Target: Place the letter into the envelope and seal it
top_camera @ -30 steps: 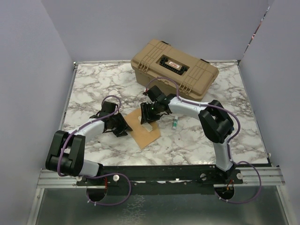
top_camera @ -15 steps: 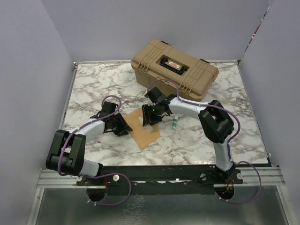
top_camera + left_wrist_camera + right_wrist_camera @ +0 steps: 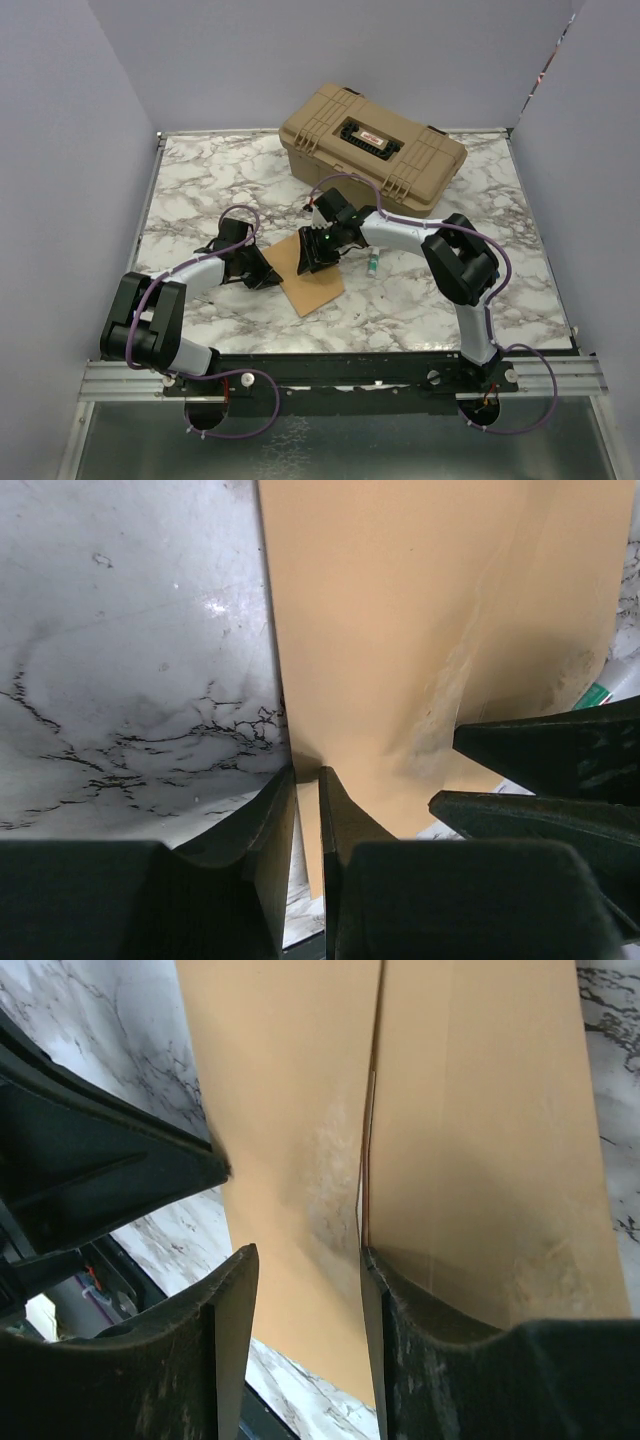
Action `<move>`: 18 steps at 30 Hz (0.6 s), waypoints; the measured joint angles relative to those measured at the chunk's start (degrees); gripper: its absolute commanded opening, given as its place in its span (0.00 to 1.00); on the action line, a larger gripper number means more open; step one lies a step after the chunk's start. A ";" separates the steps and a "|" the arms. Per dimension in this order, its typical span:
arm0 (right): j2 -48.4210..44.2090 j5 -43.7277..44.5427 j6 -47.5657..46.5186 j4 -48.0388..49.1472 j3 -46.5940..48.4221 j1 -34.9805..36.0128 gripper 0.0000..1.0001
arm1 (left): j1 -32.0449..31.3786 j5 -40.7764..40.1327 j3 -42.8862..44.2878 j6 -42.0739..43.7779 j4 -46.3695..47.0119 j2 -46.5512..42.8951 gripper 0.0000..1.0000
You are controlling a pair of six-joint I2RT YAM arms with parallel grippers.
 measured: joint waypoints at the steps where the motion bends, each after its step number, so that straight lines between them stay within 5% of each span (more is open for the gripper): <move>1: 0.00 -0.46 0.00 0.26 -0.04 -0.02 0.48 | 0.00 0.02 0.00 0.00 0.02 0.02 0.18; 9: 0.00 -0.28 -0.70 0.87 -0.20 0.00 0.48 | -0.02 0.11 0.35 1.03 -0.07 0.09 0.25; 18: -7.89 9.92 -2.62 -0.63 -0.46 0.00 0.51 | -0.48 -3.96 4.31 5.49 -4.90 -0.17 0.58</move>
